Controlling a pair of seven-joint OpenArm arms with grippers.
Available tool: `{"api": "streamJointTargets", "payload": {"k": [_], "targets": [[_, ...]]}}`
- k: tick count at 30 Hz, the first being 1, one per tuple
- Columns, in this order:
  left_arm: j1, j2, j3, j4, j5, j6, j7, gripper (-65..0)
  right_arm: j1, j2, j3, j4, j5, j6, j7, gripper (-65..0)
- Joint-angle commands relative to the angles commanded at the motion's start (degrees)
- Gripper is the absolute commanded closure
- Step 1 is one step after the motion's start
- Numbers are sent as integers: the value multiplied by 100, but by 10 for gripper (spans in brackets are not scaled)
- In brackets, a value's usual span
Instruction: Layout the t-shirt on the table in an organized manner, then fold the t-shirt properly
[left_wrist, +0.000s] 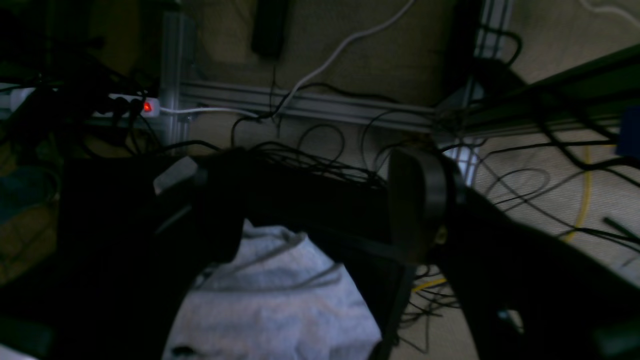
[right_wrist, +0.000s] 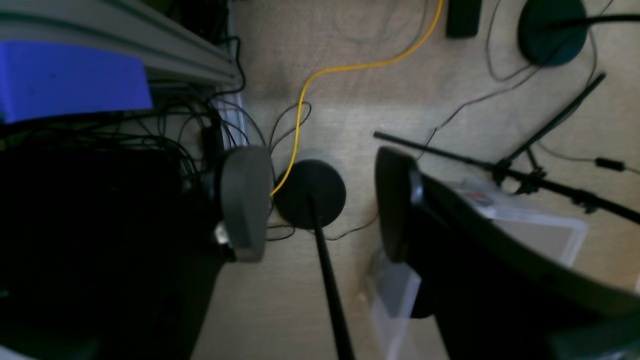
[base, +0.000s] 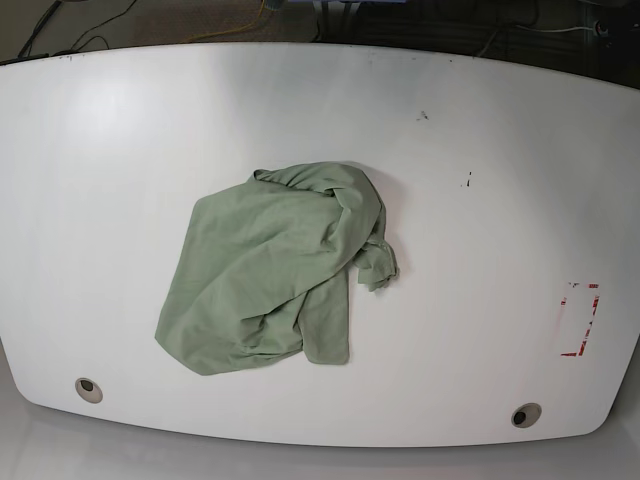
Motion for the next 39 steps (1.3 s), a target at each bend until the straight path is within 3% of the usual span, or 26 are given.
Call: {"api": "streamJointTargets", "payload": {"k": [11,17,34,39], "targets": [[993,18,0,1354,-193,-9,0,-406,-853,-26,-158,1134,18,-18,0,-326],[1319,9,-26,2075,-193,-9,0,-405,-1143,26,-158,1644,484,-18,0,-326],[1521,9,-35,3701,-193,-9,0,-405,-1219,26,-114,2963,563,-18,0,-326],[1495,-167,-26,3930,-193,-9,0,-405,-1219,-18,-114,3200,563,-18,0,-326]]}}
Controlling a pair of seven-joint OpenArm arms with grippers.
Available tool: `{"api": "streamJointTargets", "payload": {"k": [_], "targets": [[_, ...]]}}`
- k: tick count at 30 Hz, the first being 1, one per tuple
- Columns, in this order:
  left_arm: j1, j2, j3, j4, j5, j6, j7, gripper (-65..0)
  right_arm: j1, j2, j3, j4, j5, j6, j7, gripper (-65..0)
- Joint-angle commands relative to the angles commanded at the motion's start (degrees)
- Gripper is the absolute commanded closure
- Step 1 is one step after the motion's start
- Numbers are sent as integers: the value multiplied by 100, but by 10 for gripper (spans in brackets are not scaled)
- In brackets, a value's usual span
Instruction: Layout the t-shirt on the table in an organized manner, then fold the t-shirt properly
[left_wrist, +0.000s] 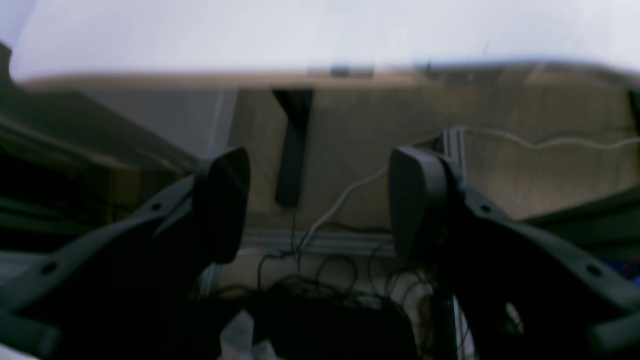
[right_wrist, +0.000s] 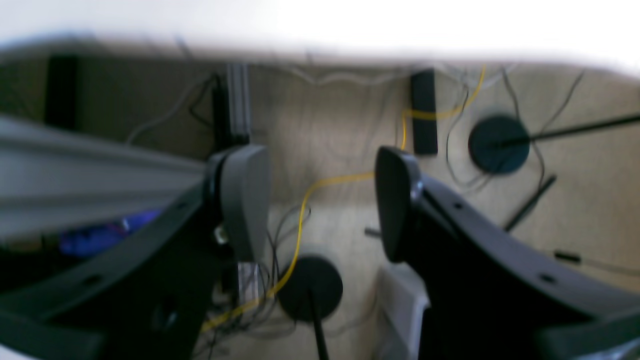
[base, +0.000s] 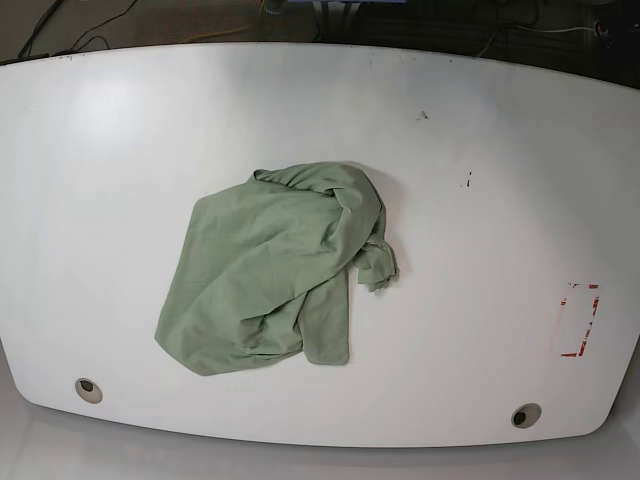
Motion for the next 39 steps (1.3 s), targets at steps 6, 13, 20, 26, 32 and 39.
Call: {"api": "streamJointTargets", "payload": {"k": [6,13,20,26,32,39], "targets": [[-176,-193,0,237,0,9,0,-405,0,0,-9,62,0,-9,0,-326],[-484,-220,-9,343,-9,9,0,-406,41,0,0,97,0,-9,9,-326],[-870,-273,0,387,-9,9,0,-407,401,0,0,105,9,-9,9,-326],[-1327,-273,0,387,-9,9,0,-407,744,-9,44,105,9,-9,9,-326],[-1767,-281,0,360,0,9,18,-409,1052,-9,35,105,9,-9,9,-326],[-2374,-422,26,352,18,9,26,-409,1438,-9,9,105,9,-9,9,-326]]}}
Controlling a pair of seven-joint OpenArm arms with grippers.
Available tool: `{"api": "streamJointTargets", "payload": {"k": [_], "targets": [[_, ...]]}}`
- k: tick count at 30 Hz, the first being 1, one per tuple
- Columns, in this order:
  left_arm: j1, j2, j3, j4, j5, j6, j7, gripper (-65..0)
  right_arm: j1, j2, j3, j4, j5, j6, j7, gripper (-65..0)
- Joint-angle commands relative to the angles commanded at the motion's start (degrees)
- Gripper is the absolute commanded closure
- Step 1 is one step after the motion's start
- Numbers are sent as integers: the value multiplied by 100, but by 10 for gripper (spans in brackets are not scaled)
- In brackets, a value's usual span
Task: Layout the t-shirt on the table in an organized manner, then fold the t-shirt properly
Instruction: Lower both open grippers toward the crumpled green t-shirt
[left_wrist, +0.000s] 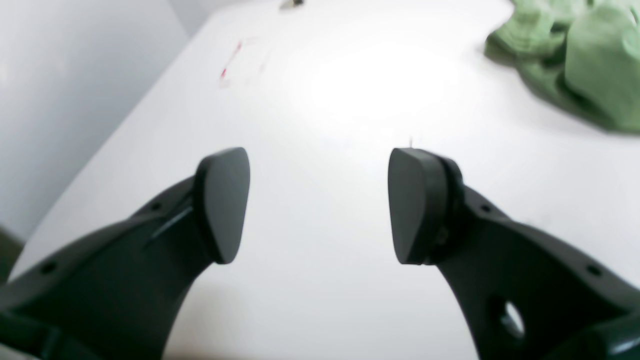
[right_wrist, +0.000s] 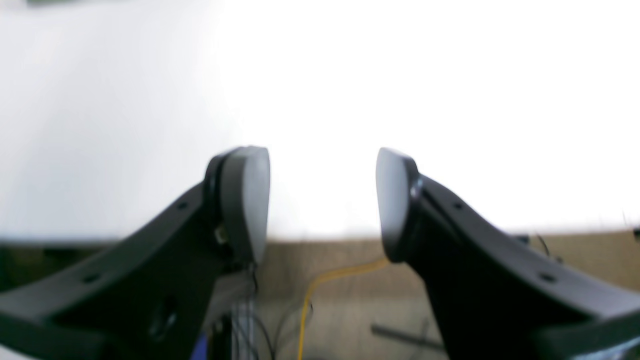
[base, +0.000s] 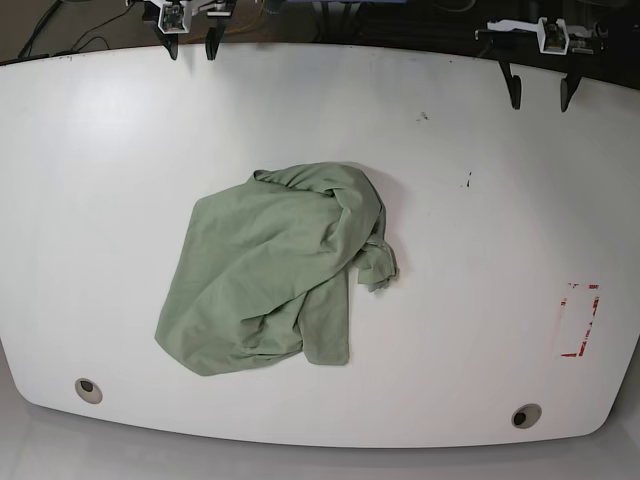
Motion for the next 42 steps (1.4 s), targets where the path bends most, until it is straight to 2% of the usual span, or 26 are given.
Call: {"api": "streamJointTargets", "payload": {"k": [8,13,24,31,37,42], "targets": [[-589,9,79,-53,18,0,0,-409,519,9,9,-18,0,0,-35,-326],[-633,18,105,-246,18,0,0,-409,853,44,0,-18,0,0,-185,-329],[-1257,53,299,-563,-9,26,0,-406,2233,53,0,-18,0,53,-1354,-330],[-1776,457,255,-738,35,26,9,-406,3191,53,26,-35,0,62,-2198,-331],[-1864,466,273,-774,26,18,352,-406,4018,229,26,-44,9,70,-2875,-331],[-1960,457,264,-791,26,18,422,-407,4633,343,44,-185,9,70,-3376,-331]]}}
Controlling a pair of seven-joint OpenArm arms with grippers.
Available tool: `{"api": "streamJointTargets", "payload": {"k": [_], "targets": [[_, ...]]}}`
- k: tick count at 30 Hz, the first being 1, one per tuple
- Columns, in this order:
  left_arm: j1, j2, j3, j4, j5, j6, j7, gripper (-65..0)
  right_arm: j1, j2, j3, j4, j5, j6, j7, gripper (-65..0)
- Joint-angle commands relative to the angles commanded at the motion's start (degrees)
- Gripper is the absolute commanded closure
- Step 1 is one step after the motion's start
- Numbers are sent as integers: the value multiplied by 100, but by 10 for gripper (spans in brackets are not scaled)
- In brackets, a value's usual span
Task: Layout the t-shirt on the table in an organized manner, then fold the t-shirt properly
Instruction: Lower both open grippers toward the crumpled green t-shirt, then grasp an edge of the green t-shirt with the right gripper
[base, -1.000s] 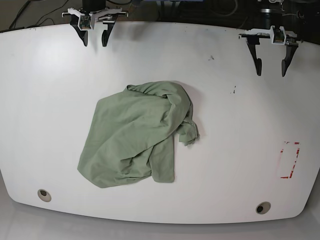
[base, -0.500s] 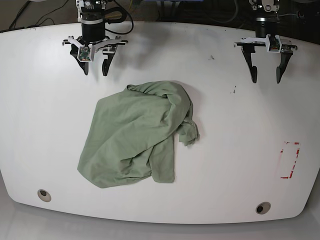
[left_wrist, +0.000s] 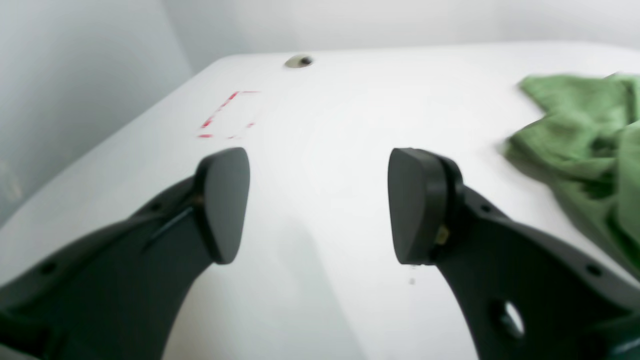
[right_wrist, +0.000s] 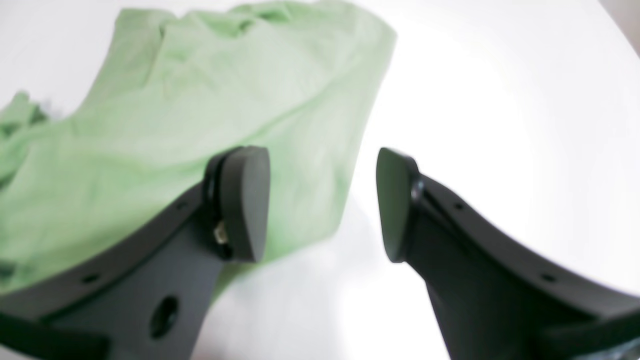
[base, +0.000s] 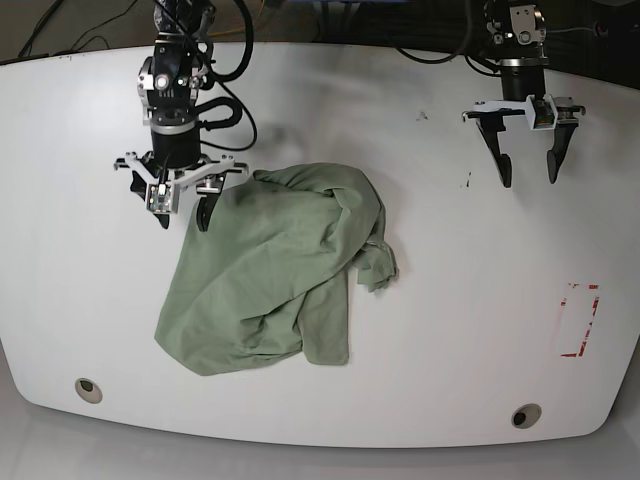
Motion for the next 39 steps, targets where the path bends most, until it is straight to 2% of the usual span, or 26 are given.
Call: {"api": "streamJointTargets", "payload": {"k": [4,10,12,15,21,24,28,33,39], "targets": [[-185,0,0,-9,0,-9,9,-407,360,9,185,-299,0,0,-97,-331],[-396,-18,18,0,-35,-44,440,-409,668,9,422,-888,0,0,-97,-331],[-510,-18,9,0,-35,-176,475,-409,747,26,484,-1046,9,18,-97,-331],[-651,-26,0,0,-35,-545,510,-409,835,18,571,-1292,9,149,-97,-331],[-1046,-26,-9,18,-44,-1213,1284,-409,1029,0,668,-1679,26,202,-105,-331],[-1257,-26,-9,0,-44,-1495,1565,-409,1116,26,686,-1820,396,202,-123,-331],[-1451,-26,-9,9,-44,-1864,1960,-409,1231,97,958,-1952,1160,202,-484,-331],[-1582,0,0,18,-44,-2013,2242,-409,1407,114,1222,-2268,1679,176,-642,-331],[-1723,-18,9,18,-176,-2031,2681,-409,1486,114,1354,-2532,1785,185,-642,-331]]}}
